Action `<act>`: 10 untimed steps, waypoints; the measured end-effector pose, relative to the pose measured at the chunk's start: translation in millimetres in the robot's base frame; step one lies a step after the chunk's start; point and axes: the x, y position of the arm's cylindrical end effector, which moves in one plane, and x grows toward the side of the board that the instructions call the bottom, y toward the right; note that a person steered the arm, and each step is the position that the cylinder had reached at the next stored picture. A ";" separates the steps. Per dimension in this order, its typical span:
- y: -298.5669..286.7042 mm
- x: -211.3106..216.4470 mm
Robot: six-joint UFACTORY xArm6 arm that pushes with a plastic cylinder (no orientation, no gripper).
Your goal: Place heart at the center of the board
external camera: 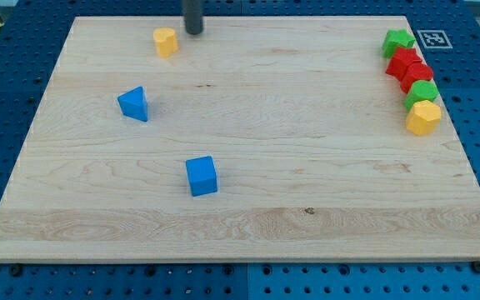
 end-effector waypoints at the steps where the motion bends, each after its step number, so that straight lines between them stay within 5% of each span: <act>1: -44.9 -3.4; 4: -73.2 19.8; 10: -16.7 48.4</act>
